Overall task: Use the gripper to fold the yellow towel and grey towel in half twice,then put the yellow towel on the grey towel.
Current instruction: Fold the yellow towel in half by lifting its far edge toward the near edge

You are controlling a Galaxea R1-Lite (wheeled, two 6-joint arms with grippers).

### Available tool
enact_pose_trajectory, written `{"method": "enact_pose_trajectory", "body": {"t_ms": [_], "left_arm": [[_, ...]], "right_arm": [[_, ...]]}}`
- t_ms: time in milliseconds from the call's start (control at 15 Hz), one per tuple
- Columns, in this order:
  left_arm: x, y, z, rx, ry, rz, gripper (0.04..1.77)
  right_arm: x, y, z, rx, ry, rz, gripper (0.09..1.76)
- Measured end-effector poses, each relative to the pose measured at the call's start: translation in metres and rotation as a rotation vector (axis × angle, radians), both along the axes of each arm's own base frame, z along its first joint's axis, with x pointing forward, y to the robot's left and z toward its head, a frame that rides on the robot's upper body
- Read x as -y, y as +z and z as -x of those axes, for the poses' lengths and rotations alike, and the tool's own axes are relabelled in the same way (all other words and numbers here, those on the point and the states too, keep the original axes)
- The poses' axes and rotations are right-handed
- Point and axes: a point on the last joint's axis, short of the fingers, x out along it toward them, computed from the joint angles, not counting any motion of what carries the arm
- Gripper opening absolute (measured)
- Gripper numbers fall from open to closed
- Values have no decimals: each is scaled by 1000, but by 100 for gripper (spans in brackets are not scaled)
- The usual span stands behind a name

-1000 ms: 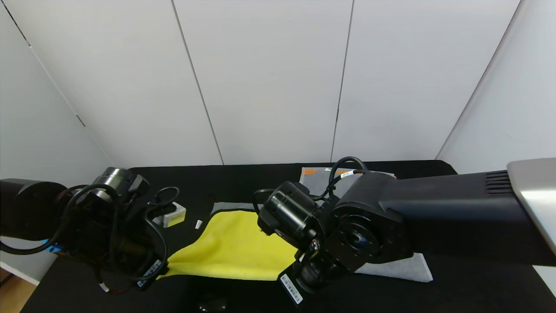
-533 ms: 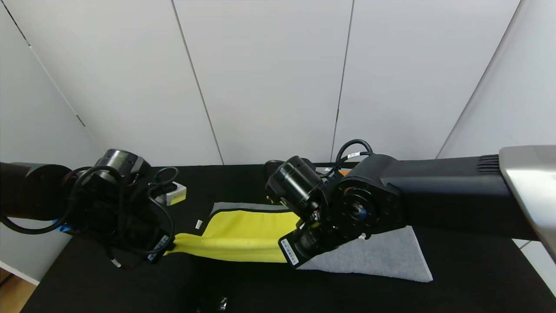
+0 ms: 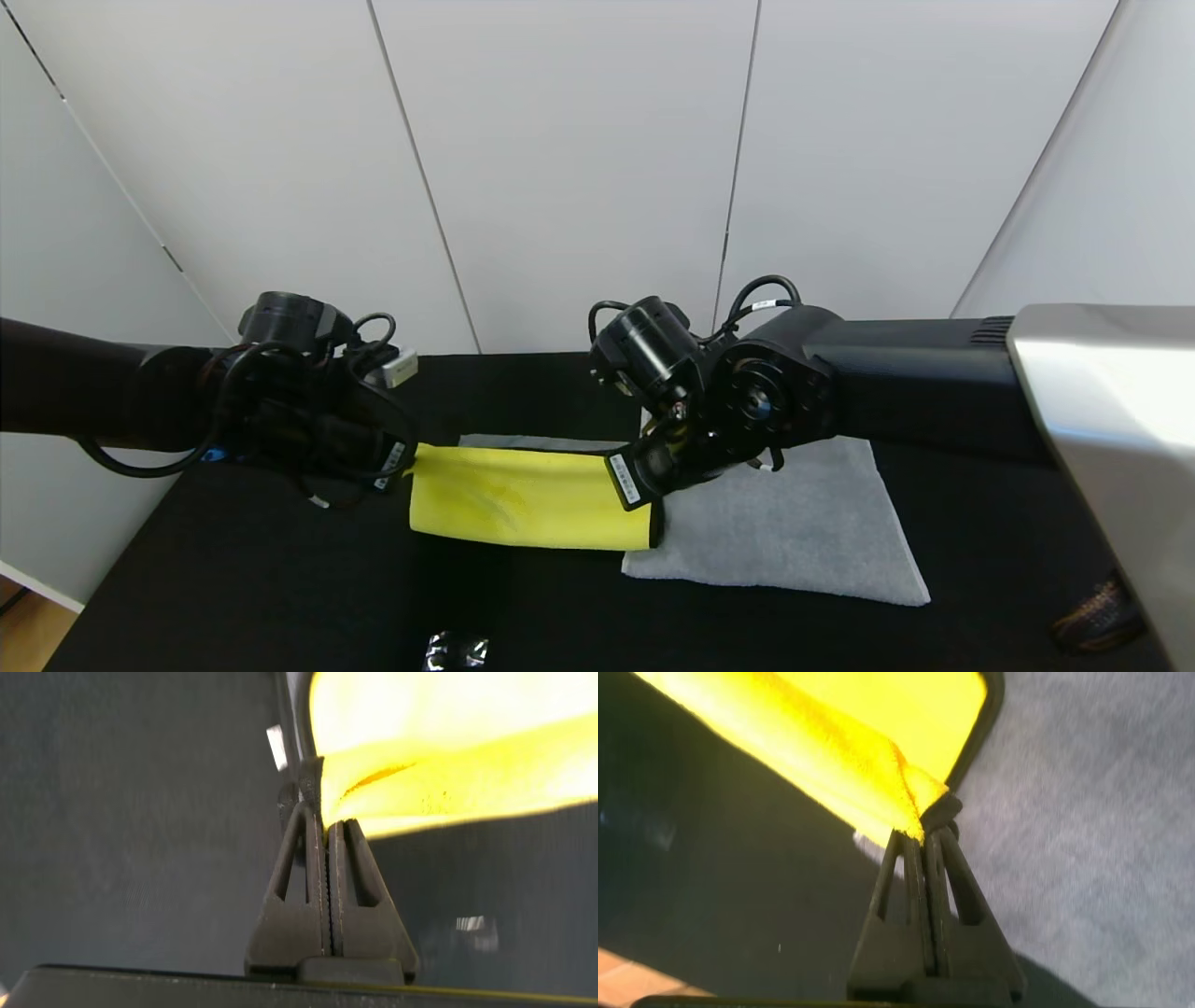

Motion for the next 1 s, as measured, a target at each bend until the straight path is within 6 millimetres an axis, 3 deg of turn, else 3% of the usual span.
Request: {"method": "enact_pose_trajectory", "body": {"t_ms": [600, 1000], "left_arm": [[3, -26, -54, 94, 99, 117, 11], [4, -46, -71, 132, 122, 141, 11]], "right_arm": [[3, -26, -45, 102, -63, -89, 13], [4, -43, -60, 118, -86, -102, 13]]}}
